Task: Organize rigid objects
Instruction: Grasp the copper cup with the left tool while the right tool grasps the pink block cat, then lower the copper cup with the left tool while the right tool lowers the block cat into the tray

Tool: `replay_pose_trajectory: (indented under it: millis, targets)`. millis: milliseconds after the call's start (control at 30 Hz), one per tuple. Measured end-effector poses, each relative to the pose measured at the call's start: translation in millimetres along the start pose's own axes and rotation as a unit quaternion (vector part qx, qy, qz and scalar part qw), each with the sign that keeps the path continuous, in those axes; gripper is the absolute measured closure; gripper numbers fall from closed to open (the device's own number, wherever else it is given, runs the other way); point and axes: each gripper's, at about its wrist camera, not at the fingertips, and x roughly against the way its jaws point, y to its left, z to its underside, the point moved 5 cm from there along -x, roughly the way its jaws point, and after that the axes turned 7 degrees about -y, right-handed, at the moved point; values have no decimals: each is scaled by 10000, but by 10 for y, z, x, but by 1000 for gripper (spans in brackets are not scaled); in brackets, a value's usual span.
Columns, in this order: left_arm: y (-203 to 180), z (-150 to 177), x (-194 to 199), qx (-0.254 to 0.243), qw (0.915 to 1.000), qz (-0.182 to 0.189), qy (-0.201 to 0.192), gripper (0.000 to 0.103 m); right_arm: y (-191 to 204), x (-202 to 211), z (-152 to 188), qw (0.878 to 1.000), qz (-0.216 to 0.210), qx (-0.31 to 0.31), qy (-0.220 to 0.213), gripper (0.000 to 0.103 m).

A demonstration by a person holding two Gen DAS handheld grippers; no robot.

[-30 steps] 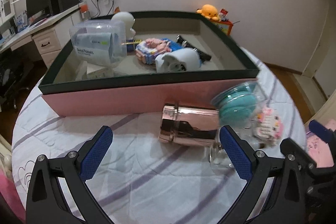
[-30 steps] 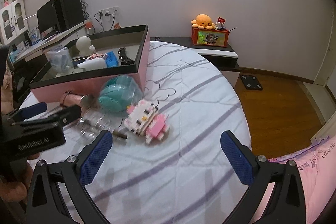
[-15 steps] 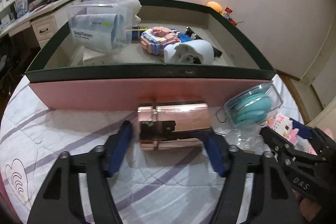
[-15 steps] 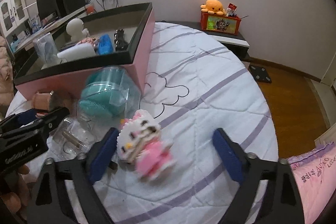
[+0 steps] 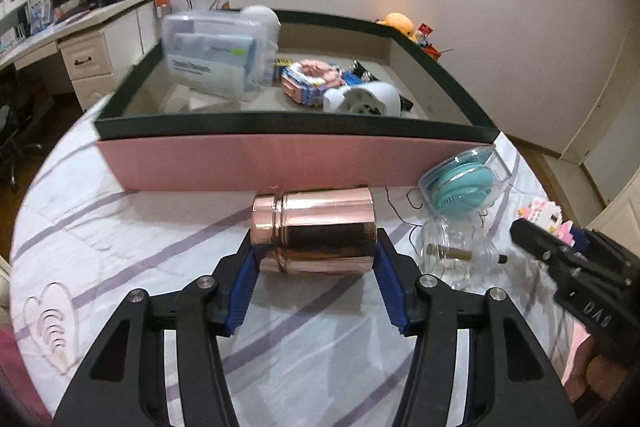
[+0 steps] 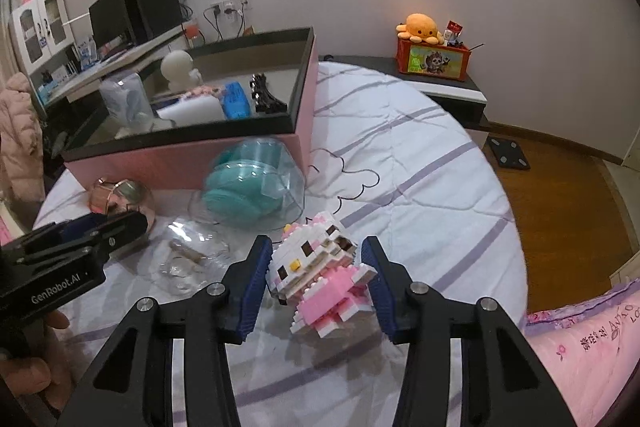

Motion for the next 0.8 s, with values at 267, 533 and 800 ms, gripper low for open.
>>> replay_pose_trajectory:
  millis: [267,533,800]
  targets:
    - [207,-196,344,8,9993,-71,-358,48,259,304,-271,9990,-303,108,-314,55]
    - [356,-547,561,-70,9975,-79,-702,48,593,388,-586,9965,-557,308,-539,55]
    - [382,-1060,632,-185,9936,-108,-1111,48,764,289,-1002,9944,-697,410,-687,55]
